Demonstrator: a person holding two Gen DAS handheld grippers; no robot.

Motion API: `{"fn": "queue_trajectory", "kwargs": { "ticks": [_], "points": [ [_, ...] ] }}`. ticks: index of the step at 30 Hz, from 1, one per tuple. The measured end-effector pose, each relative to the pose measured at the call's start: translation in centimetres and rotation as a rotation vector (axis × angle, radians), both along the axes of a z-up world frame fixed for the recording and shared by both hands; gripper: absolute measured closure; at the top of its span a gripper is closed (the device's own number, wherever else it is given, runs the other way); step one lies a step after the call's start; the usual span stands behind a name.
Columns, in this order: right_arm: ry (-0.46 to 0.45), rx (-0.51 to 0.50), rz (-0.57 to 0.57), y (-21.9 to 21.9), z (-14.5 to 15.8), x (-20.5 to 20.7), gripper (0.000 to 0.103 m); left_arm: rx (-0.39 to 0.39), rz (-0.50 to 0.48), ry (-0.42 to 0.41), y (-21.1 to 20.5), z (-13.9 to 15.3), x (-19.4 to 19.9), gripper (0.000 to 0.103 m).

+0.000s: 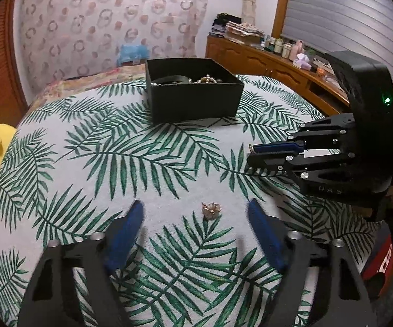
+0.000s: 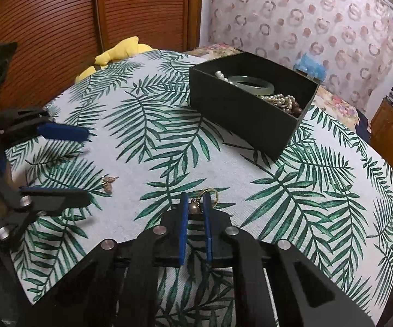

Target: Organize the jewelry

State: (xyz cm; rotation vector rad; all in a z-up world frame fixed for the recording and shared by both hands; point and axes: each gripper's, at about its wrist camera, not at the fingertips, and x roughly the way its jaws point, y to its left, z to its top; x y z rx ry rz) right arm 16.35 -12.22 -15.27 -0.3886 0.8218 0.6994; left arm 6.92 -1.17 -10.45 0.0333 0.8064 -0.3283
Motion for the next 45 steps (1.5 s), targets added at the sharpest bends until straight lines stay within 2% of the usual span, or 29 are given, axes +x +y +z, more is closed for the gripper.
{"fn": "queue_trajectory", "kwargs": {
  "ticks": [7, 12, 15, 19, 20, 26, 34, 41, 45],
  "points": [
    [-0.012, 0.013, -0.005, -0.4, 0.0, -0.2, 0.091, 0.022, -0.033, 0.020, -1.1, -0.7, 0.3, 0.058],
    [-0.025, 0.038, -0.010, -0.9, 0.8, -0.7, 0.091, 0.036, -0.039, 0.025, -1.5, -1.0, 0.5, 0.071],
    [-0.027, 0.047, -0.014, -1.3, 0.9, -0.8, 0.091, 0.046, -0.043, 0.025, -1.7, -1.1, 0.6, 0.077],
    [-0.027, 0.049, -0.014, -1.4, 0.9, -0.9, 0.091, 0.059, -0.050, 0.020, -2.0, -1.2, 0.8, 0.080],
    [-0.028, 0.051, -0.014, -1.5, 0.9, -1.0, 0.091, 0.059, -0.055, 0.022, -2.1, -1.2, 0.9, 0.089],
    [-0.035, 0.063, -0.012, -1.7, 1.4, -1.1, 0.091, 0.047, -0.053, 0.008, -2.0, -0.9, 0.8, 0.089],
    [-0.081, 0.089, -0.018, -1.8, 3.6, -0.4, 0.091, 0.038, -0.037, -0.043, -1.4, 1.3, 1.5, 0.089],
    [-0.127, 0.118, -0.034, -1.1, 5.9, 2.2, 0.091, 0.033, -0.026, -0.092, -1.0, 3.3, 2.9, 0.089],
    [-0.121, 0.128, -0.049, -0.7, 6.4, 4.2, 0.091, 0.023, -0.016, -0.103, -0.7, 4.0, 3.7, 0.089]
  ]
}}
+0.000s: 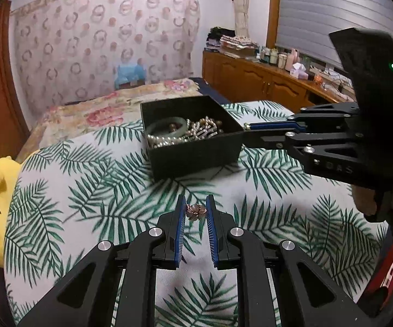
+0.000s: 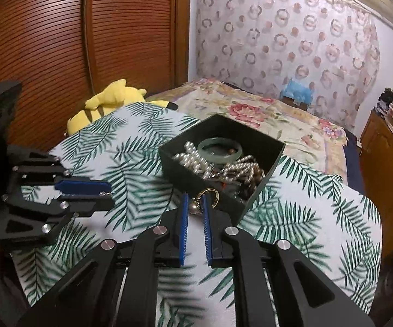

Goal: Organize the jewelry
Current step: 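Carry the ring and earring into the black box and open both grippers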

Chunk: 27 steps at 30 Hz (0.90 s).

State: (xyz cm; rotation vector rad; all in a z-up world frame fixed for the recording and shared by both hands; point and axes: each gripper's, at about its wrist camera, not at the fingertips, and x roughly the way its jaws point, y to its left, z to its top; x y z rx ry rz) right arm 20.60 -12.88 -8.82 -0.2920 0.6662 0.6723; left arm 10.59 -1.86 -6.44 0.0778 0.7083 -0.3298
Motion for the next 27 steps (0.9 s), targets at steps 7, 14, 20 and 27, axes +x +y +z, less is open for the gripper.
{"fn": "queue_trajectory", "kwargs": {
  "ticks": [7, 14, 20, 27],
  "points": [
    [0.021, 0.029, -0.030, 0.8, 0.4, 3.6, 0.091, 0.001, 0.022, -0.006, 0.6, 0.4, 1.3, 0.089],
    [0.048, 0.056, -0.058, 0.9, 0.4, 6.9, 0.091, -0.003, 0.035, -0.021, 0.8, 1.4, 3.1, 0.089],
    [0.103, 0.057, -0.076, 0.4, -0.8, 8.8, 0.074, -0.003, 0.042, -0.023, 0.6, 2.2, 5.2, 0.089],
    [0.118, 0.096, -0.094, -1.6, -1.2, 8.6, 0.072, 0.021, 0.029, -0.034, -0.7, 2.8, 6.8, 0.089]
  ]
}}
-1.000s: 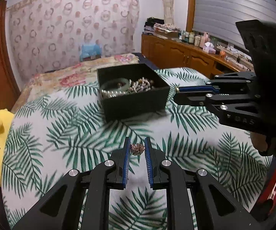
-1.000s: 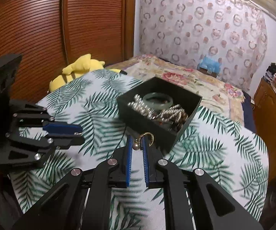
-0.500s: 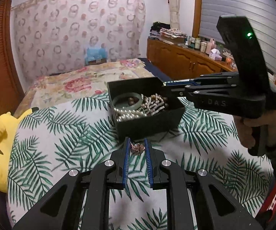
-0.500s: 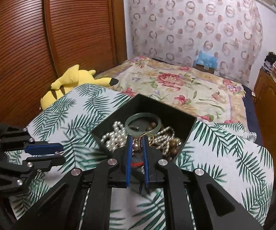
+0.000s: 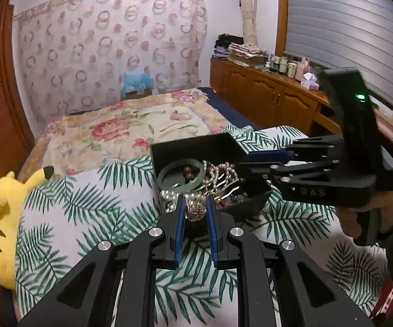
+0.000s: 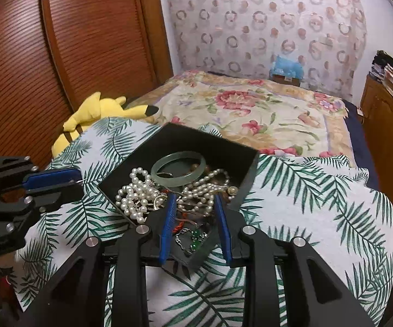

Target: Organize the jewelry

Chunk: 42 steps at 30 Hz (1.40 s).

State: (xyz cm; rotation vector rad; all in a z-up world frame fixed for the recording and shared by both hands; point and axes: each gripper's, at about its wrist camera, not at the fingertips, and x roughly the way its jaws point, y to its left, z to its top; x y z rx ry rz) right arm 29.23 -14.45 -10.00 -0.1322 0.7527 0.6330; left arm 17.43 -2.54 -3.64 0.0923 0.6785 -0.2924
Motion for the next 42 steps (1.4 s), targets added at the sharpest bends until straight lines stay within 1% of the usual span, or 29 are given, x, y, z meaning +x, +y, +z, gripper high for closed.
{"fn": "queue_trajectory", "kwargs": {
  "ticks": [4, 11, 15, 22, 27, 29, 30, 31, 32, 34, 35, 36, 37, 39, 41, 42],
  "points": [
    [-0.025, 0.029, -0.019, -1.3, 0.7, -0.8, 0.072, 0.015, -0.002, -0.002, -0.9, 0.1, 1.6, 0.089],
    [-0.060, 0.049, -0.047, -3.6, 1.3, -2.5, 0.072, 0.037, 0.028, 0.019, -2.0, -0.9, 5.5, 0.089],
    [-0.077, 0.053, -0.077, -4.9, 1.3, -3.0, 0.072, 0.066, 0.055, 0.014, -2.5, -1.3, 6.5, 0.089],
    [-0.077, 0.056, -0.114, -6.4, 0.9, -3.5, 0.072, 0.063, 0.080, 0.027, -2.7, -1.4, 8.4, 0.089],
    [-0.085, 0.062, -0.128, -6.6, 1.1, -4.0, 0.072, 0.051, 0.104, 0.033, -2.0, -1.2, 8.7, 0.088],
    [-0.092, 0.063, -0.131, -6.5, 1.2, -4.2, 0.072, 0.048, 0.109, 0.035, -1.7, -1.2, 8.3, 0.077],
    [-0.097, 0.062, -0.135, -6.5, 1.3, -4.3, 0.072, 0.048, 0.112, 0.033, -1.6, -1.2, 8.1, 0.067],
    [-0.102, 0.060, -0.138, -6.5, 1.3, -4.3, 0.072, 0.046, 0.115, 0.026, -1.4, -1.1, 7.6, 0.060],
    [-0.105, 0.060, -0.140, -6.4, 1.3, -4.4, 0.072, 0.044, 0.116, 0.024, -1.3, -1.0, 7.4, 0.056],
    [-0.110, 0.058, -0.146, -6.2, 1.3, -4.6, 0.072, 0.039, 0.124, 0.017, -1.1, -0.9, 6.6, 0.044],
    [-0.115, 0.053, -0.152, -6.0, 1.2, -4.7, 0.072, 0.034, 0.132, 0.003, -0.9, -0.7, 5.9, 0.040],
    [-0.118, 0.051, -0.155, -5.9, 1.2, -4.8, 0.072, 0.029, 0.132, -0.008, -0.8, -0.6, 5.3, 0.029],
    [-0.121, 0.050, -0.157, -5.8, 1.2, -4.9, 0.072, 0.025, 0.131, -0.018, -0.8, -0.4, 4.8, 0.023],
    [-0.123, 0.049, -0.161, -5.6, 1.2, -5.1, 0.071, 0.018, 0.130, -0.031, -0.6, -0.1, 3.5, 0.019],
    [-0.130, 0.046, -0.168, -5.4, 1.1, -5.4, 0.062, 0.012, 0.128, -0.038, -0.6, 0.1, 2.2, 0.012],
    [-0.134, 0.044, -0.171, -5.3, 1.1, -5.6, 0.055, 0.013, 0.131, -0.040, -0.6, 0.2, 1.9, 0.009]
  ]
}}
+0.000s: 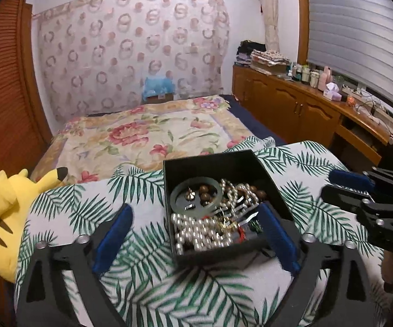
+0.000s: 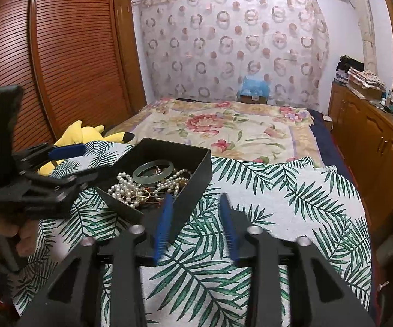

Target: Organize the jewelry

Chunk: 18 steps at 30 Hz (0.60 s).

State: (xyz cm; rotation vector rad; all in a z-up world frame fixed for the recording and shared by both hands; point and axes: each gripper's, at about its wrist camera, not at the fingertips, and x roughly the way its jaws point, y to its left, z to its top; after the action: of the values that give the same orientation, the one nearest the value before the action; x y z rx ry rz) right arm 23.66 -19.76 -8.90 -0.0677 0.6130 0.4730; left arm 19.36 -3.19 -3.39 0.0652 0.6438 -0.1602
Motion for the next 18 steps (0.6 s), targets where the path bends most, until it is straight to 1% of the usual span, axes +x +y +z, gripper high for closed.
{"fn": "queue_trajectory", "kwargs": {
  "ticks": [1, 2, 4, 5, 6, 7, 10, 13, 18],
  "points": [
    [-0.003, -0.002, -0.004, 0.2, 0.0, -0.1, 0.050, 0.000, 0.003, -0.004, 0.0, 0.1, -0.5, 0.008],
    [-0.005, -0.004, -0.010, 0.4, 0.0, -0.2, 0.048, -0.003, 0.006, -0.006, 0.2, 0.1, -1.1, 0.008],
    [-0.008, -0.006, -0.026, 0.5, -0.1, -0.4, 0.034, -0.008, 0.011, -0.002, 0.3, 0.1, -1.9, 0.008],
    [-0.012, -0.005, -0.034, 0.6, -0.1, -0.6, 0.030, -0.010, 0.010, 0.002, 0.4, 0.1, -2.4, 0.008],
    [-0.016, -0.004, -0.043, 0.6, -0.1, -0.7, 0.022, -0.012, 0.008, 0.002, 0.4, 0.2, -2.7, 0.008],
    [-0.020, -0.003, -0.053, 0.6, -0.1, -0.9, 0.016, -0.014, 0.009, 0.001, 0.4, 0.3, -3.1, 0.008],
    [-0.035, 0.003, -0.076, 0.5, 0.2, -1.4, 0.008, -0.013, 0.036, 0.007, 0.8, 0.4, -4.0, 0.008],
    [-0.052, 0.003, -0.094, 0.6, 0.6, -2.3, 0.003, -0.019, 0.057, 0.005, 1.2, 0.6, -5.1, 0.008],
    [-0.077, 0.020, -0.121, 0.7, 1.5, -4.2, 0.003, -0.036, 0.066, -0.017, 1.6, 1.4, -6.9, 0.008]
  ]
}}
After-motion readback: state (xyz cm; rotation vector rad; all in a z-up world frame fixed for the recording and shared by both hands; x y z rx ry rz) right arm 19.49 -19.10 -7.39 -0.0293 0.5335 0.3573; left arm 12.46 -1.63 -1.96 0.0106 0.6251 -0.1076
